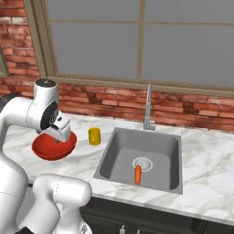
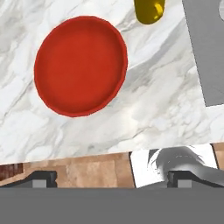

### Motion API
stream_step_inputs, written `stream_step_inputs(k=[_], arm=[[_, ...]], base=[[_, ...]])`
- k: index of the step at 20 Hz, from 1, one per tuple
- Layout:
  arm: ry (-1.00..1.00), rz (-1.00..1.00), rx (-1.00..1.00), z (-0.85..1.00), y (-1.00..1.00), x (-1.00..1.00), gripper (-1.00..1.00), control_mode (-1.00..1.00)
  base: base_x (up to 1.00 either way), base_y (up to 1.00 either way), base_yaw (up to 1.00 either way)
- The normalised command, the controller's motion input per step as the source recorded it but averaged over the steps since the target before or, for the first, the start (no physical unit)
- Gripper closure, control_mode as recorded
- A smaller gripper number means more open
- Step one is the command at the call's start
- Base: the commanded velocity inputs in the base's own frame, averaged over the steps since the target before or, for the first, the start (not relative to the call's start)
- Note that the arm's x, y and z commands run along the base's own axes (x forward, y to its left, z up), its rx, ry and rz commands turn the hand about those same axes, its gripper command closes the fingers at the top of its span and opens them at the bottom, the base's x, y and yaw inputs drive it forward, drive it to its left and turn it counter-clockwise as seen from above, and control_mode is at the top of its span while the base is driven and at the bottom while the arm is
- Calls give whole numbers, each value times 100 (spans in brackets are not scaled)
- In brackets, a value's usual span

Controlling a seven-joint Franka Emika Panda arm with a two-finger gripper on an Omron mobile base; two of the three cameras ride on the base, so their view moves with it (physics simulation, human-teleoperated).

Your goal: Clear the mugs and bowl far away from the sink.

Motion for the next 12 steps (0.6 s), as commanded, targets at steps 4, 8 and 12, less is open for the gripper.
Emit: stream_step_inputs(k=[4, 8, 12], arm=[[7, -17, 0, -37, -2, 19, -100, -100], [14, -8, 1, -45, -18, 8, -100, -100], [12, -2, 1, -41, -24, 9, -100, -100]], base=[[0, 0, 0], [0, 0, 0], [0, 0, 0]])
